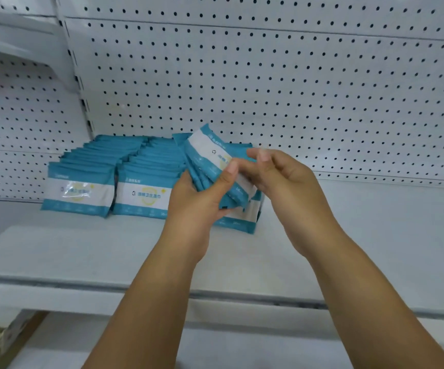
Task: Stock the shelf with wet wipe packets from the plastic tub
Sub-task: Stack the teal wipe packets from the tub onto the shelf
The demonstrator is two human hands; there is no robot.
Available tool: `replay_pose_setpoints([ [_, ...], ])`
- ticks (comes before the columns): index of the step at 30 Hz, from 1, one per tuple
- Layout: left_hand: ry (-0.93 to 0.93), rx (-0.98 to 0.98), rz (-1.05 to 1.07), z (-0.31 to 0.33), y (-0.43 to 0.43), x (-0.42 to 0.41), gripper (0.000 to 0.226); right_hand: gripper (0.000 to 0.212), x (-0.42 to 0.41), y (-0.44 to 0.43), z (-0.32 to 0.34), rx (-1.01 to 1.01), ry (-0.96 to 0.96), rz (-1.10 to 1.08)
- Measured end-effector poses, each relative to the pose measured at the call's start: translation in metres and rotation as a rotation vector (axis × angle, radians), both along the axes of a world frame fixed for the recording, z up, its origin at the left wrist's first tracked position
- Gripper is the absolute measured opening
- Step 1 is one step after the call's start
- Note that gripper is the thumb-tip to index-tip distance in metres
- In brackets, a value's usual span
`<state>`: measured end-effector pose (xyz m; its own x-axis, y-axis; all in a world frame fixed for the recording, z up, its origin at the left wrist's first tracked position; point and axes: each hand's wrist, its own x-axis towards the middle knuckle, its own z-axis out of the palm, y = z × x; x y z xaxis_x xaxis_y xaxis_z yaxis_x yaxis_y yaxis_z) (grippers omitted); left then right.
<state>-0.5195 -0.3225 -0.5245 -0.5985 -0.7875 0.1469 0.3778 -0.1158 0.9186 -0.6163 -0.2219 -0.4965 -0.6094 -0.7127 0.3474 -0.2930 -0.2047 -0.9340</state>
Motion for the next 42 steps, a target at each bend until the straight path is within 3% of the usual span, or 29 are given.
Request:
replay_pose_setpoints([
  [2,0.020,0.037,-0.006,-0.002,-0.002,0.002,0.047,0.015,-0.004,0.001,-0.003,-0.035,-0.015,-0.070],
  [6,0.057,0.052,-0.068,-0.002,-0.004,0.005,0.043,0.025,-0.015,-0.002,-0.015,-0.002,0.077,-0.213],
  [12,0.072,0.025,-0.031,-0.002,-0.004,0.006,0.057,0.038,-0.012,-0.007,-0.022,0.039,-0.082,-0.052],
  [16,0.050,0.020,0.050,-0.004,-0.006,0.007,0.053,0.048,-0.010,-0.010,-0.022,-0.012,-0.168,-0.059],
  [19,0.064,0.064,0.172,-0.006,-0.015,0.012,0.042,0.042,-0.010,-0.008,-0.021,-0.048,-0.175,-0.077],
  [23,0.131,0.201,0.417,-0.012,-0.030,0.023,0.021,0.037,-0.017,-0.004,-0.024,0.015,-0.054,-0.141],
  [26,0.169,0.251,0.541,-0.018,-0.037,0.028,0.040,0.038,-0.022,-0.002,-0.029,0.083,0.038,-0.177],
  [30,0.169,0.200,0.686,-0.023,-0.046,0.032,0.039,0.039,-0.025,0.000,-0.034,0.183,0.085,-0.145],
  [38,0.207,0.191,0.721,-0.026,-0.049,0.033,0.031,0.042,-0.024,0.000,-0.049,0.309,0.248,-0.112],
  [42,0.194,0.194,0.701,-0.025,-0.047,0.031,0.028,0.055,-0.024,-0.008,-0.048,0.350,0.456,-0.219],
])
